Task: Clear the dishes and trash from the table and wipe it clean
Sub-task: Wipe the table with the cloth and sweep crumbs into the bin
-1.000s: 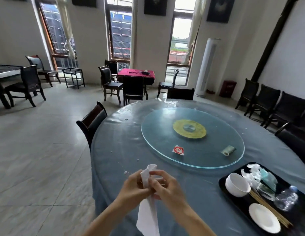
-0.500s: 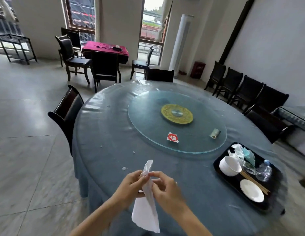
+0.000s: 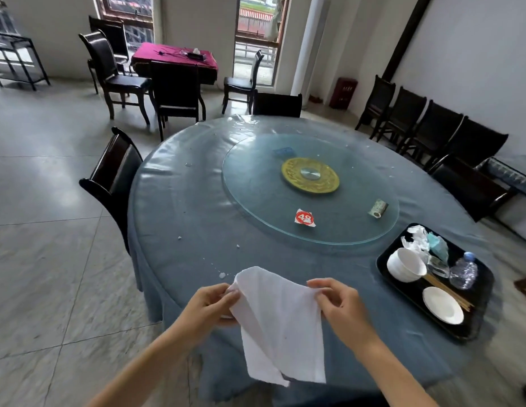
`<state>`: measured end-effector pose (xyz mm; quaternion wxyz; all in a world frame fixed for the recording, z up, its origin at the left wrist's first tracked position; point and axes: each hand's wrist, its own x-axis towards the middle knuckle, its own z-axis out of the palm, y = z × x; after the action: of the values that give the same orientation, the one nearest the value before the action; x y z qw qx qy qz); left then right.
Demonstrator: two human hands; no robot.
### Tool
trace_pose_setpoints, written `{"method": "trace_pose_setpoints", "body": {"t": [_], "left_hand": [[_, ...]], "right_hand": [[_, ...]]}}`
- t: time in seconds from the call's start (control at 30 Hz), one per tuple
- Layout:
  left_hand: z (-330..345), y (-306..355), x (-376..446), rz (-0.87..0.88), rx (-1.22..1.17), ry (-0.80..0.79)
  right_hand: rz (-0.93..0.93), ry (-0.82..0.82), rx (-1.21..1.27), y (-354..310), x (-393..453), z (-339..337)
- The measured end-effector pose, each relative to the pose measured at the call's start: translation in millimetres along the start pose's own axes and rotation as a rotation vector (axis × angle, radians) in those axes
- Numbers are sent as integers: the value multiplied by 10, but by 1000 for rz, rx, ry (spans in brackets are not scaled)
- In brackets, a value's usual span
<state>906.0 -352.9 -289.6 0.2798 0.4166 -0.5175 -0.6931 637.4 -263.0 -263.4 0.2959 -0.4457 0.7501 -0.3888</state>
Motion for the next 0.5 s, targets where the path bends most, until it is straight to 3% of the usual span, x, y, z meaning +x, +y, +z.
{"method": "trace_pose_setpoints", "body": {"t": [0.2,0.5], "left_hand": [[-269,-209,63,-37,40,76],[-414,-615,128,-143,82,154]], "right_hand": [[109,160,4,444,457,-629],[147,76,-102,870,1116,-1094]]}}
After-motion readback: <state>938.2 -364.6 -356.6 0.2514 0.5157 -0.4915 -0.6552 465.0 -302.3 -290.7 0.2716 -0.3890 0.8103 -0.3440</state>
